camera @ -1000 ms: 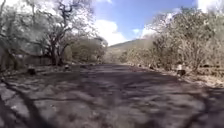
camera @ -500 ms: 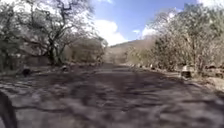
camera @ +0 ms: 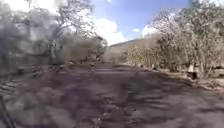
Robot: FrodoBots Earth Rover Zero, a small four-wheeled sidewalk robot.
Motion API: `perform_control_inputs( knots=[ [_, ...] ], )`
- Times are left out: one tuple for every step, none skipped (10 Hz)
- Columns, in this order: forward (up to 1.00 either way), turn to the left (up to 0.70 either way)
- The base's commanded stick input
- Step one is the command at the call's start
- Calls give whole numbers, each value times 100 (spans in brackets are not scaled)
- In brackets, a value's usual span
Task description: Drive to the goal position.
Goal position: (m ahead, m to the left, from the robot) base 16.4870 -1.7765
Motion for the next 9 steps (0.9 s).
perform_control_inputs(
  knots=[
    [70,0],
    [70,0],
    [70,0],
    [70,0],
    [70,0],
    [70,0],
    [70,0],
    [70,0],
    [70,0]
  ],
)
